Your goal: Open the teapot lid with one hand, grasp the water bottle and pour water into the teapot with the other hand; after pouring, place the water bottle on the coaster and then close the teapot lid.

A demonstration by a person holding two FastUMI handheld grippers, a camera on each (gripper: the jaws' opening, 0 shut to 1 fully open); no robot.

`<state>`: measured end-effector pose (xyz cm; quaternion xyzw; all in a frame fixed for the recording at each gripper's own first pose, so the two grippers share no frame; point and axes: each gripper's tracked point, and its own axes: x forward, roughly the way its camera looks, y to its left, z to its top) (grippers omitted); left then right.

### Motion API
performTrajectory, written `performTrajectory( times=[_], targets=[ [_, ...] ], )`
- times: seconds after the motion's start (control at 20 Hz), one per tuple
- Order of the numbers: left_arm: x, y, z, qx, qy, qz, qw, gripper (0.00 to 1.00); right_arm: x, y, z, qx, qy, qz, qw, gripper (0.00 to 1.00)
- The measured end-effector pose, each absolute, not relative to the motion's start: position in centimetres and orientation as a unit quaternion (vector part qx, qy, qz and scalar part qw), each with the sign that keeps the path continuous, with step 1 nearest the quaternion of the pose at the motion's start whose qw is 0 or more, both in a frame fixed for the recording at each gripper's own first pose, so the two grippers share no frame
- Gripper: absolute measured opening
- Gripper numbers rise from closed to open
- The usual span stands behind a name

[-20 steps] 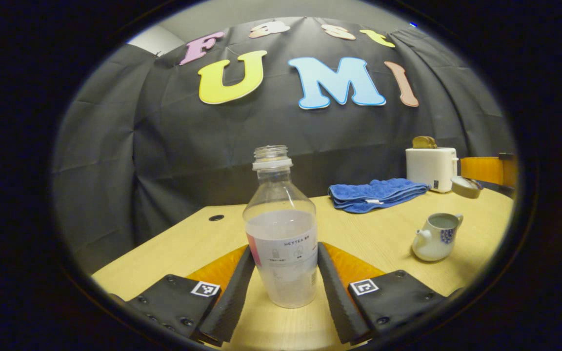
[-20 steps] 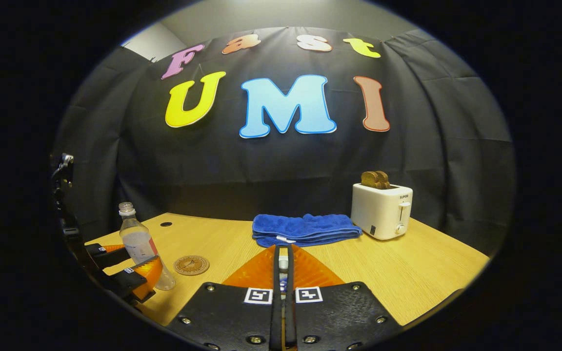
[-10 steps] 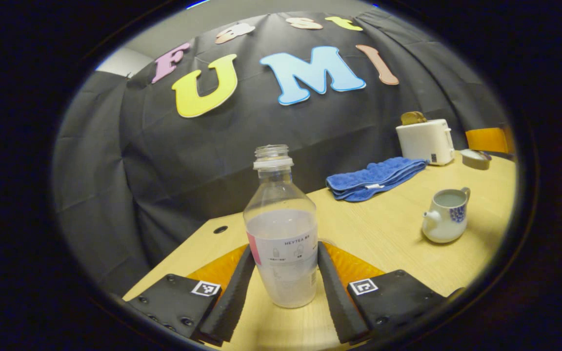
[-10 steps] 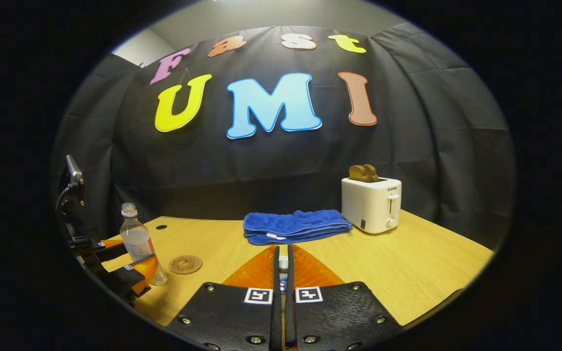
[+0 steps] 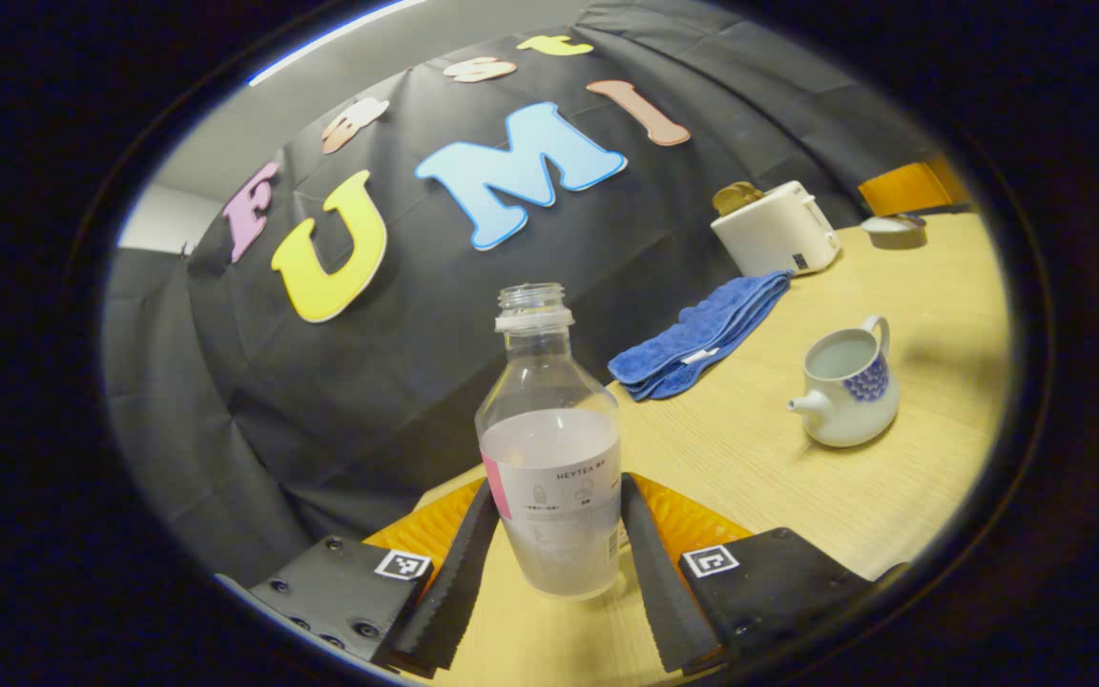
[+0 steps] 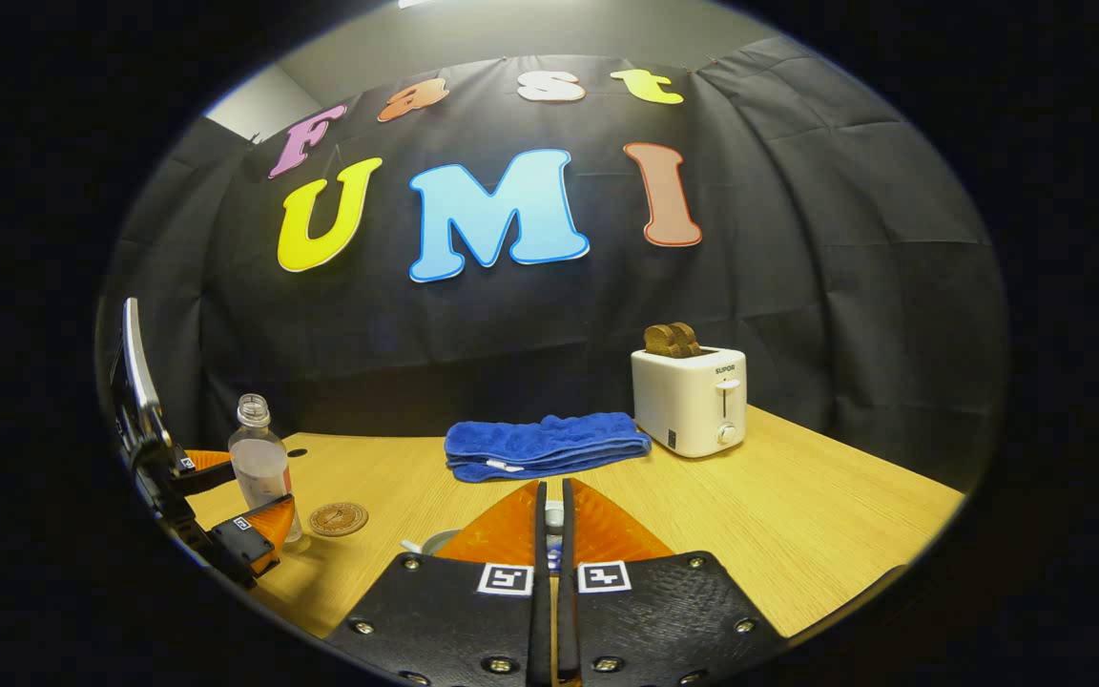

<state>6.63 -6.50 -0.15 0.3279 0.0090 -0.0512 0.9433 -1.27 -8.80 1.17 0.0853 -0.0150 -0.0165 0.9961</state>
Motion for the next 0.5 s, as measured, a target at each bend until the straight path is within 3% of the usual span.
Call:
performTrajectory(
  times=[0.5],
  targets=[
    [7.4,-11.0,-0.3,0.491,0.001,-0.081,0.867,0.87,-2.7,-13.3,-0.1,0.118,-0.012,-0.041,0.992,0.03]
  ],
)
